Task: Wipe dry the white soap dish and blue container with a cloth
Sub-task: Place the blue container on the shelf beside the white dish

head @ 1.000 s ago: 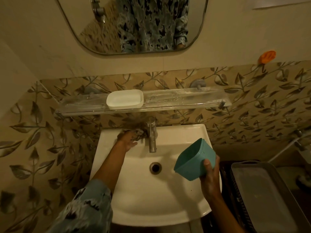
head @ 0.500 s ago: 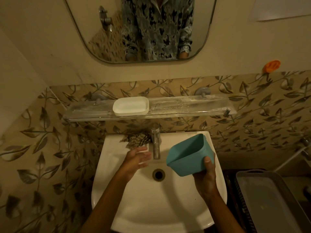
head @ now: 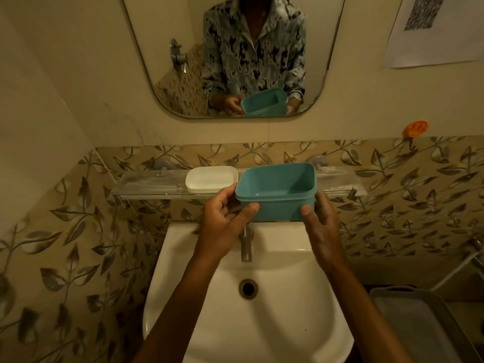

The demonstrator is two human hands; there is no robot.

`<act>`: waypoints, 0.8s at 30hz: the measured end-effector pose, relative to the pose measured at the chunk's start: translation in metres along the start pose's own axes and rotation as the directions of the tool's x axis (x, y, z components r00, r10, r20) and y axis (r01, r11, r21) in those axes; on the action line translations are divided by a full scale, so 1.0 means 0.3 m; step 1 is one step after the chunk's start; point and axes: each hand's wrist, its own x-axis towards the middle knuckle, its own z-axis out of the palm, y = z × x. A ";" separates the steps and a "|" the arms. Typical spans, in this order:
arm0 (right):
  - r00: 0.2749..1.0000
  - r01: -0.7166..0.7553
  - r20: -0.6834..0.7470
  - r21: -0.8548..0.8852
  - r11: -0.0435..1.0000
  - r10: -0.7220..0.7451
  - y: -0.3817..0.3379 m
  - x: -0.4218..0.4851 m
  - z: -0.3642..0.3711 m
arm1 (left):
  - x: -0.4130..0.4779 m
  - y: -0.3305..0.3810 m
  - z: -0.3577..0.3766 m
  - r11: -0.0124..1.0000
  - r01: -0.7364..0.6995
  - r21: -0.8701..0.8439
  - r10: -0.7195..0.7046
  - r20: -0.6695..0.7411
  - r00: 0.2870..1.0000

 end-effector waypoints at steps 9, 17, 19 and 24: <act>0.988 0.156 0.049 -0.267 0.951 -0.148 -0.038 0.237 -0.049 | 0.196 0.038 0.005 0.960 -0.122 0.252 0.152 -0.102 0.983; 0.992 0.111 0.102 -0.365 0.925 -0.078 -0.029 0.309 -0.068 | 0.275 -0.043 0.008 0.871 -0.082 0.484 0.178 -0.154 0.972; 0.991 0.099 0.117 -0.392 0.915 -0.057 -0.024 0.304 -0.069 | 0.276 -0.065 0.004 0.843 -0.084 0.532 0.181 -0.132 0.975; 0.989 0.113 0.138 -0.466 0.877 -0.054 -0.016 0.292 -0.058 | 0.270 -0.081 0.005 0.741 -0.072 0.667 0.188 -0.104 0.977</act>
